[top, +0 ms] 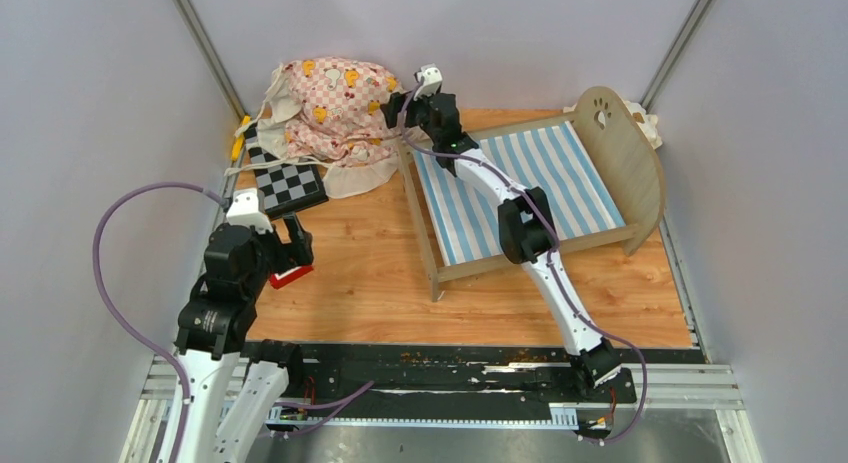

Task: Set up the pet bed
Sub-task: Pick up the mattress at the corner of the board, then place the mattress on the bed frame.

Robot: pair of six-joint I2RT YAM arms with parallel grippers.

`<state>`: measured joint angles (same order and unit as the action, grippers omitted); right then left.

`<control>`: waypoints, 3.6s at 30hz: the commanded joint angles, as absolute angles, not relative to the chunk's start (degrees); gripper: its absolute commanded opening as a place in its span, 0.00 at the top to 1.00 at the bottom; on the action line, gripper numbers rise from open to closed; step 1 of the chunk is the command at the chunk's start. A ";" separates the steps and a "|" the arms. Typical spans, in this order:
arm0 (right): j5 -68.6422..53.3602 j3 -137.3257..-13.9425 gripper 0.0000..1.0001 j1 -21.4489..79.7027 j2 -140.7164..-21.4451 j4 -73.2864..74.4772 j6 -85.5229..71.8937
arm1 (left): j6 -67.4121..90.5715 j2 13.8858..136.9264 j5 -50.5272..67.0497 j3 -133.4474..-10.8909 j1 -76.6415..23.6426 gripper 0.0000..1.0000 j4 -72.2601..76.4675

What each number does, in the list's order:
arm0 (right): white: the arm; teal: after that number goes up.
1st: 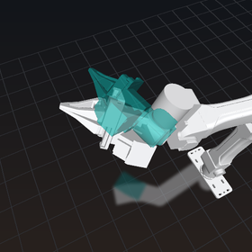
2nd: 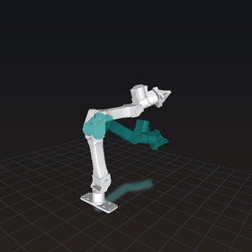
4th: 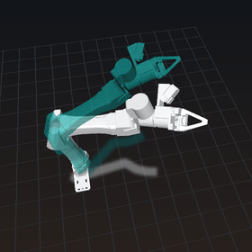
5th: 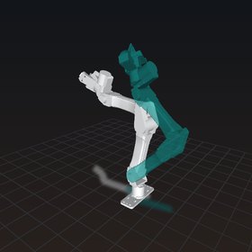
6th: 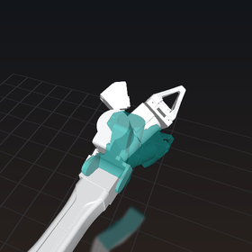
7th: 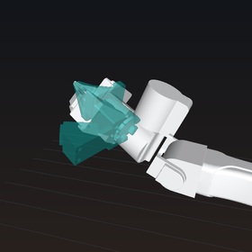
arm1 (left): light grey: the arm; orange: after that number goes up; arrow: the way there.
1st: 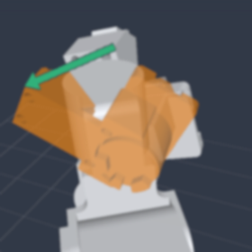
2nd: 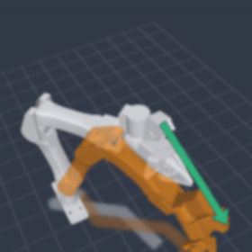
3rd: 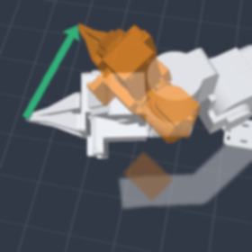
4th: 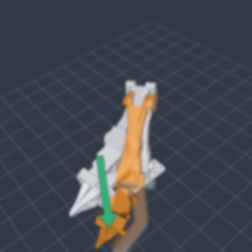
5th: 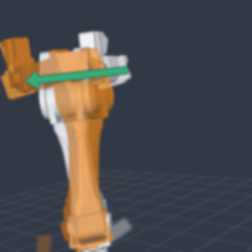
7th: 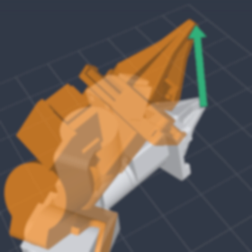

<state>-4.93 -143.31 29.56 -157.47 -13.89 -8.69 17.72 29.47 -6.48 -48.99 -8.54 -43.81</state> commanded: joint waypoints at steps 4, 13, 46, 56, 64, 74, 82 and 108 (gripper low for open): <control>-6.04 -132.05 0.01 29.51 -137.88 -18.81 -4.93 | 18.69 37.71 -6.19 -54.88 -8.61 0.00 -41.32; -0.13 -94.58 0.02 30.27 -98.14 -12.70 -6.20 | 27.00 56.66 -4.91 -65.78 -8.70 0.00 -29.78; 2.20 -43.63 0.03 33.57 -45.85 8.30 -13.17 | 30.33 130.50 -17.33 -115.85 -8.76 0.00 -3.78; 3.29 -42.80 0.03 33.54 -46.83 10.19 -12.16 | 33.45 145.96 -17.49 -133.40 -7.73 0.00 -10.48; 3.95 -41.60 0.03 33.53 -46.19 10.57 -13.06 | 32.58 149.21 -11.96 -132.70 -7.56 0.27 -7.52; 2.97 -43.26 0.06 33.49 -41.94 15.13 -15.28 | 31.77 133.77 -1.87 -123.53 -7.54 0.96 -5.06; 2.39 -44.73 0.07 33.55 -33.21 21.27 -17.83 | 29.44 113.08 1.63 -112.64 -9.95 1.00 -3.86; 9.02 -58.18 0.06 33.57 -20.01 42.18 -10.08 | 18.67 83.87 25.23 -116.46 -20.54 1.00 -29.15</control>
